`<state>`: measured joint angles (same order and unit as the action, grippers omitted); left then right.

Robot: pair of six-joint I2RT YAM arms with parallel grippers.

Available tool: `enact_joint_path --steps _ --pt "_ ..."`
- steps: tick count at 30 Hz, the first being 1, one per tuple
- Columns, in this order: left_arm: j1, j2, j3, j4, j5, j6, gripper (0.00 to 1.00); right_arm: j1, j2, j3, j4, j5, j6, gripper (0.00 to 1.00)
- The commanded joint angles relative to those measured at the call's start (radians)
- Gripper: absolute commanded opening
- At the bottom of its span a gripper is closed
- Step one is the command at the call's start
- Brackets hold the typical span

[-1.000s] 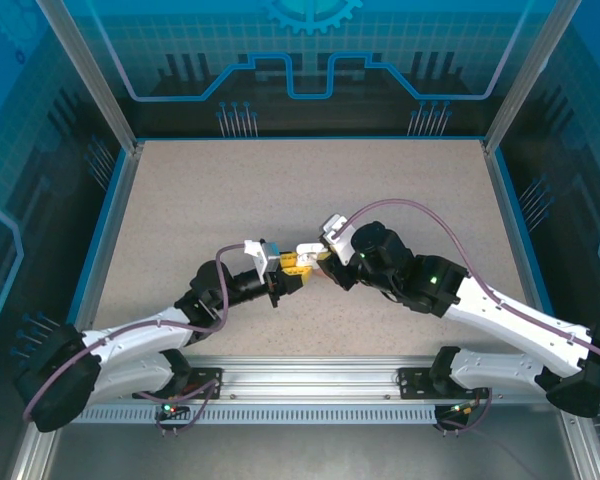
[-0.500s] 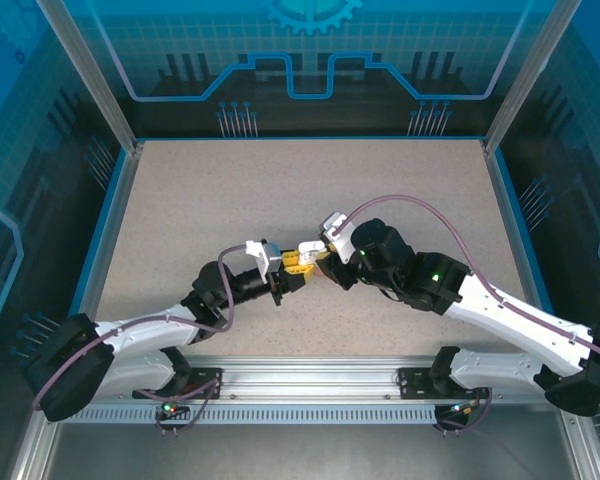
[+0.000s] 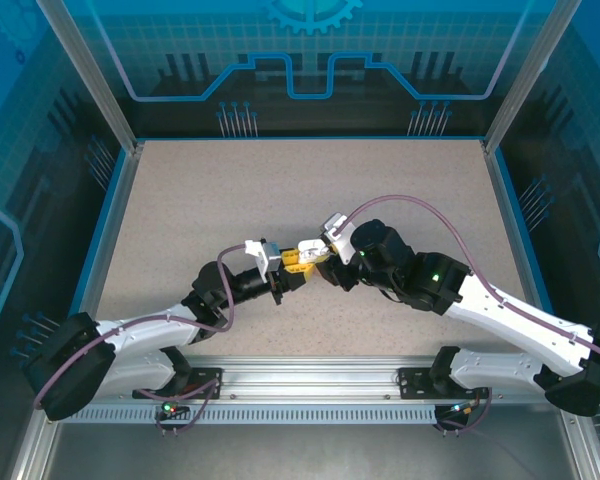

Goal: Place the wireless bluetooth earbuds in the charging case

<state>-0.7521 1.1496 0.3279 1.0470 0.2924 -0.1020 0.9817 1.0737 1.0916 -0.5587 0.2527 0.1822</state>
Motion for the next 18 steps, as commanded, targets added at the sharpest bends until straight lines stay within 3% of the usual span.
enact_joint_path --steps 1,18 --pt "-0.01 0.013 -0.002 0.07 -0.009 0.022 0.0 0.007 -0.027 0.019 0.003 -0.016 0.019 0.43" --pt "-0.016 0.031 -0.002 0.094 -0.007 0.015 0.0 -0.066 -0.102 0.014 0.069 -0.135 0.104 0.65"
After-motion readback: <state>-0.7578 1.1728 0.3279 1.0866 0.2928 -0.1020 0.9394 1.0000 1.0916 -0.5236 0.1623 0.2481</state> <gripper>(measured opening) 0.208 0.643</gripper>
